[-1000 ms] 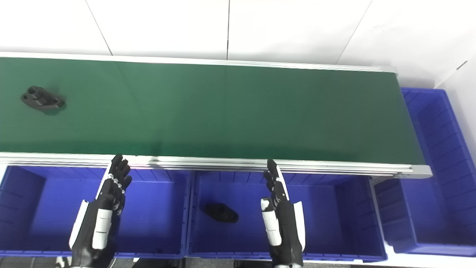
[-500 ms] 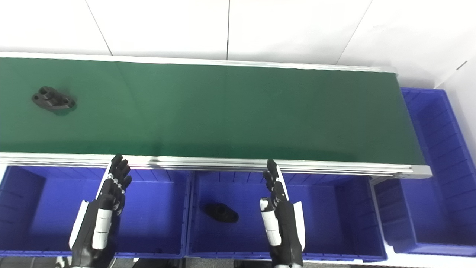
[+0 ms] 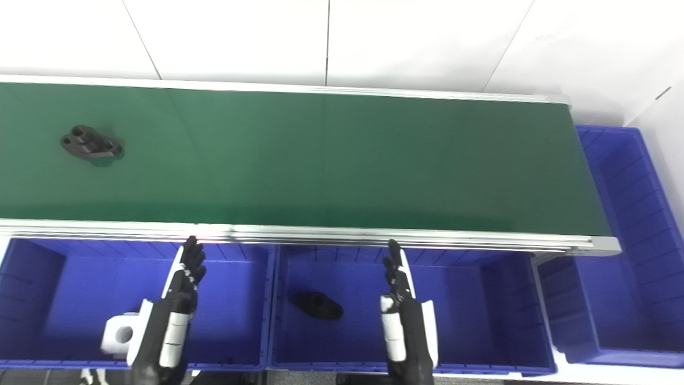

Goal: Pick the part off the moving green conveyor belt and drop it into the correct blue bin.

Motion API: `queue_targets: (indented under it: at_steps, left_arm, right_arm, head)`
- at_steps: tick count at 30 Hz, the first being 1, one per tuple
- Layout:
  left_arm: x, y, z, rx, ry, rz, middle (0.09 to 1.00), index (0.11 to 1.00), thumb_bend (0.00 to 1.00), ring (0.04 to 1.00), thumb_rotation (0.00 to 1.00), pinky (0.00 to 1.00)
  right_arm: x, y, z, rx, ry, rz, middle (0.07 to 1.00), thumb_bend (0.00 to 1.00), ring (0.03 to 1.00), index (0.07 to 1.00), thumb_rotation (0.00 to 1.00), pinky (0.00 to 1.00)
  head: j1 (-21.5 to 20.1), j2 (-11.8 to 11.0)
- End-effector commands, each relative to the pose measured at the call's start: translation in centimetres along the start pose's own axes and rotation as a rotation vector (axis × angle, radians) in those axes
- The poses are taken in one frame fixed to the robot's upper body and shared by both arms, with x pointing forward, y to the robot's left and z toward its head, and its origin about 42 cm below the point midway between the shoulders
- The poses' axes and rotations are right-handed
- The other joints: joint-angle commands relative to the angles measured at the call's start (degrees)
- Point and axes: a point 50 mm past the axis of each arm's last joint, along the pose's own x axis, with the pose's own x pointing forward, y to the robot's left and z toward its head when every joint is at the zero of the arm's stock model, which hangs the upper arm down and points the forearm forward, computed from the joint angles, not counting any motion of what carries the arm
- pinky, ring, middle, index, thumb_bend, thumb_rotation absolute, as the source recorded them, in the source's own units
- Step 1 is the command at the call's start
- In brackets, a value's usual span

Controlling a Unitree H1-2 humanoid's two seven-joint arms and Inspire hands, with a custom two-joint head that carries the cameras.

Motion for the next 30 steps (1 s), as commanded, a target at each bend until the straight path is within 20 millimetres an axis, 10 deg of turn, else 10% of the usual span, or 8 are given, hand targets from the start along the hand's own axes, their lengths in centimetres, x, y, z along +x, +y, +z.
queue_targets:
  at_steps: [1, 30]
  left_arm:
    - [0.3, -0.5, 0.7, 0.007, -0.06, -0.001, 1.0, 1.0, 0.74, 1.0, 0.97, 1.0]
    - [1.9, -3.0, -1.7, 0.061, -0.066, -0.01, 1.0, 1.0, 0.59, 0.951, 1.0, 0.96]
  right_arm:
    - [0.1, -0.3, 0.6, 0.021, -0.078, 0.006, 1.0, 0.76, 0.984, 0.99, 1.0, 1.0]
    - [1.6, -3.0, -2.2, 0.037, -0.076, 0.023, 1.0, 0.72, 1.0, 1.0, 0.98, 1.0]
  head:
    - [0.97, -0.89]
    - [7.6, -8.56]
